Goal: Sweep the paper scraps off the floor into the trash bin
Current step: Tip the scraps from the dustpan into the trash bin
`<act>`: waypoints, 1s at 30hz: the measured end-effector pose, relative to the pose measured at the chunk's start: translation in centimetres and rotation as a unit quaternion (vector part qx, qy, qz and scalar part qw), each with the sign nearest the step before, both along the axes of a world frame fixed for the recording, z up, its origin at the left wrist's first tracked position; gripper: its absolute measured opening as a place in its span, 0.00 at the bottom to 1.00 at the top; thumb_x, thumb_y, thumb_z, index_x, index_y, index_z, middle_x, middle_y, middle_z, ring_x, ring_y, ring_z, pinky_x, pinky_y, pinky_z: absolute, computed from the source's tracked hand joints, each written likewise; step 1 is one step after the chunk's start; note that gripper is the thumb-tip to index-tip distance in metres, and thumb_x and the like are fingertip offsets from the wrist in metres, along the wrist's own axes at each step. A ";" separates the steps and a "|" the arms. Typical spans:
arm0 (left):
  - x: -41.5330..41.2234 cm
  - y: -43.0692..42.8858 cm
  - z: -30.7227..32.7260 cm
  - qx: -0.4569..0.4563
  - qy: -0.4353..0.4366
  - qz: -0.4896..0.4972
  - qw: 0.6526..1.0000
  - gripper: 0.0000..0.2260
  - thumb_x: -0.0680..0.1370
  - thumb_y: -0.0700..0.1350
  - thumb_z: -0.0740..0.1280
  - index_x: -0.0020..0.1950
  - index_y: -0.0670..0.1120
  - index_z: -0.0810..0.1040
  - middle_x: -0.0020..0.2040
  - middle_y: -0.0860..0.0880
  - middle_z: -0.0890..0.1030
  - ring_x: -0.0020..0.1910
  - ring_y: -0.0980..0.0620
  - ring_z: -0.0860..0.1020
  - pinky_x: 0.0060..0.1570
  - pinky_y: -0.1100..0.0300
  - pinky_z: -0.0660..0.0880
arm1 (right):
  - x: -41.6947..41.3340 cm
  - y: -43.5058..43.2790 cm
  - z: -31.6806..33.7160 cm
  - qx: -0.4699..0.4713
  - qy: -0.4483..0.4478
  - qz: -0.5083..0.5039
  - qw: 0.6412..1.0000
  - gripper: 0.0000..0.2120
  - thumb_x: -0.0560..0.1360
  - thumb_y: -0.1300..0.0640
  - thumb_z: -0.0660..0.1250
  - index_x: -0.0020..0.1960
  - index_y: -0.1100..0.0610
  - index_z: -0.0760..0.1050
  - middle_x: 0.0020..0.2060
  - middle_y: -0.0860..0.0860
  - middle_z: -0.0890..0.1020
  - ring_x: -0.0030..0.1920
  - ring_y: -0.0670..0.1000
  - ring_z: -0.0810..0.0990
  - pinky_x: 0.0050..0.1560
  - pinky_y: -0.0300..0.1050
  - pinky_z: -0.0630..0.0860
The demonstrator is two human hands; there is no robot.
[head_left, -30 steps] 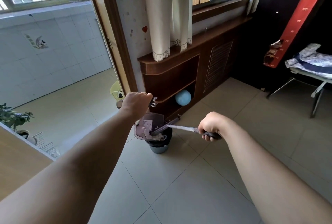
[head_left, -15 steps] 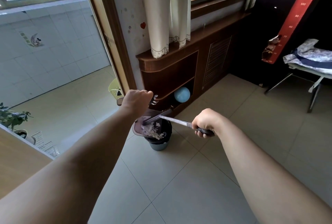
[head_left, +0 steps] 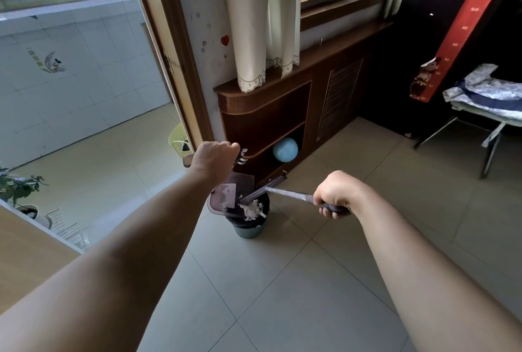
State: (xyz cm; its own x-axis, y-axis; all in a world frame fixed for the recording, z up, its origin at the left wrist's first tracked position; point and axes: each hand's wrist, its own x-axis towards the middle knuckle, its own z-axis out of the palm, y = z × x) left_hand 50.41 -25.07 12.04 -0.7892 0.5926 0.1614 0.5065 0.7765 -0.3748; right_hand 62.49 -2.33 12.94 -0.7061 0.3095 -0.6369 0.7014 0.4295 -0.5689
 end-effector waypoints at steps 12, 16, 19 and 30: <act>-0.9 -0.1 0.7 0.007 0.002 0.000 1.000 0.07 0.80 0.40 0.61 0.56 0.44 0.74 0.45 0.47 0.82 0.42 0.48 0.83 0.40 0.56 0.80 | -1.1 -1.2 -2.5 -0.048 -0.028 -0.008 0.998 0.07 0.73 0.69 0.58 0.38 0.63 0.72 0.28 0.55 0.72 0.14 0.46 0.68 0.18 0.30 0.62; -1.5 -0.6 0.3 0.006 -0.001 0.010 1.000 0.07 0.79 0.40 0.61 0.57 0.44 0.74 0.46 0.47 0.82 0.42 0.47 0.83 0.40 0.55 0.79 | -1.5 0.0 -2.7 0.012 -0.042 0.039 0.998 0.07 0.72 0.69 0.59 0.46 0.62 0.74 0.29 0.57 0.72 0.16 0.48 0.67 0.21 0.30 0.62; -1.8 -0.8 0.2 0.007 0.000 0.014 1.000 0.07 0.79 0.41 0.62 0.57 0.45 0.74 0.46 0.48 0.82 0.42 0.48 0.83 0.40 0.56 0.79 | -1.6 0.6 -2.5 0.042 -0.039 0.050 0.997 0.03 0.73 0.67 0.62 0.44 0.62 0.73 0.30 0.56 0.72 0.15 0.48 0.67 0.21 0.31 0.62; -2.8 -0.2 0.6 -0.013 0.004 0.015 1.000 0.07 0.79 0.41 0.63 0.56 0.45 0.74 0.45 0.48 0.82 0.41 0.48 0.83 0.38 0.57 0.78 | -1.7 1.2 -0.5 -0.012 -0.009 0.012 1.000 0.11 0.71 0.70 0.60 0.51 0.67 0.77 0.32 0.58 0.75 0.20 0.49 0.71 0.20 0.32 0.65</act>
State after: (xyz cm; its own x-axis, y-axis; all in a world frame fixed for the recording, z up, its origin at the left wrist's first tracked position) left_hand 47.65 -25.31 12.63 -0.8051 0.5731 0.1529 0.4798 0.7809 -0.4000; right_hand 60.81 -1.13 12.48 -0.7012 0.2775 -0.6567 0.7016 0.4329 -0.5661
